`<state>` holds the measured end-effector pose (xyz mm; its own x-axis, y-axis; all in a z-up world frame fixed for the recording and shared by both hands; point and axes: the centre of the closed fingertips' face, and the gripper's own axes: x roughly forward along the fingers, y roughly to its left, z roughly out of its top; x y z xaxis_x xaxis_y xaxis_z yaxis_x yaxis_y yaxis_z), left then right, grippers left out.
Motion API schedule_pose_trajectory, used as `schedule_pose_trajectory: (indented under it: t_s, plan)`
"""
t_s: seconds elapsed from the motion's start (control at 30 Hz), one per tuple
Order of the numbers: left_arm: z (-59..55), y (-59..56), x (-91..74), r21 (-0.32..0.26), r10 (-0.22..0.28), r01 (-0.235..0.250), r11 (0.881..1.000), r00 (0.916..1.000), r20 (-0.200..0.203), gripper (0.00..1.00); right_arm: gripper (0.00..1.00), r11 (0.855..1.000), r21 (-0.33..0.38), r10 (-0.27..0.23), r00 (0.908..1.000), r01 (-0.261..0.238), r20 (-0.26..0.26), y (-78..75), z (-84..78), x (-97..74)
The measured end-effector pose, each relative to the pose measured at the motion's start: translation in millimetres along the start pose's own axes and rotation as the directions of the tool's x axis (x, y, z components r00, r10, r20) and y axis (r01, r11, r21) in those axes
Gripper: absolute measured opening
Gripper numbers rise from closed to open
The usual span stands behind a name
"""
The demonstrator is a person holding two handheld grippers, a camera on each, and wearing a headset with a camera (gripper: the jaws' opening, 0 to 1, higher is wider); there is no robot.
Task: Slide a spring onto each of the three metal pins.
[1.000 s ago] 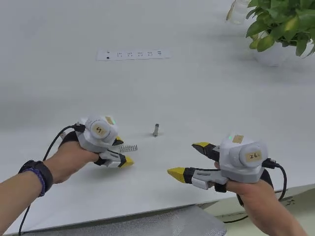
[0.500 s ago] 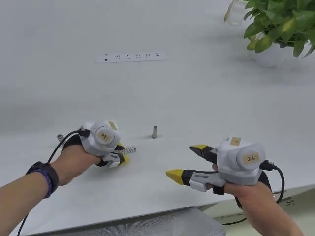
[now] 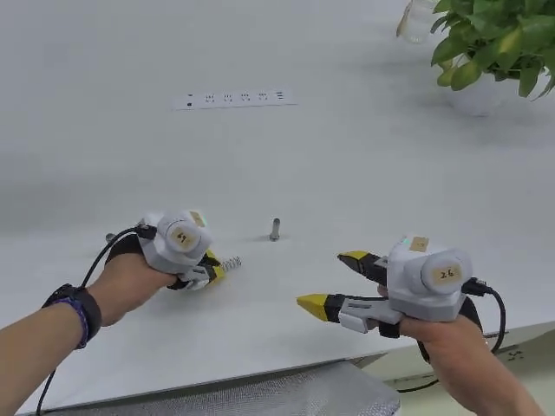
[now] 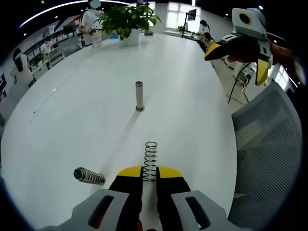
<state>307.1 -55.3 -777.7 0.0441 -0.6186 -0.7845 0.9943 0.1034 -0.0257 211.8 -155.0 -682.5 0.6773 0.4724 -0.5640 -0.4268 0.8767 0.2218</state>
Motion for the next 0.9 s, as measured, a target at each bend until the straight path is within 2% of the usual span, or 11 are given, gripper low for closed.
schedule_pose_trajectory:
  t_s: [0.17, 0.5, 0.67, 0.9]
  plan:
    - [1.4, -1.3, -11.1, -0.001, 0.002, -0.002, 1.0, 0.9998, 0.019, 0.03, 0.61, 1.0, -0.005, 0.011, 0.9999, -0.011, 0.0, 4.3, 0.3, 3.1]
    - [4.2, -14.2, -35.5, 0.031, 0.0, -0.001, 1.0, 0.9989, 0.046, 0.02, 0.6, 0.999, -0.016, 0.03, 0.9995, -0.03, 0.001, 11.3, 3.0, 9.2]
    - [0.7, -21.5, -45.3, 0.065, -0.004, 0.002, 0.998, 0.999, 0.043, 0.02, 0.6, 0.999, -0.022, 0.045, 0.999, -0.045, 0.003, 14.9, 4.1, 11.9]
    - [1.1, -27.9, -60.4, 0.075, -0.002, -0.002, 0.997, 0.9986, 0.053, 0.02, 0.6, 0.998, -0.023, 0.057, 0.9984, -0.057, 0.005, 16.8, 4.5, 14.1]
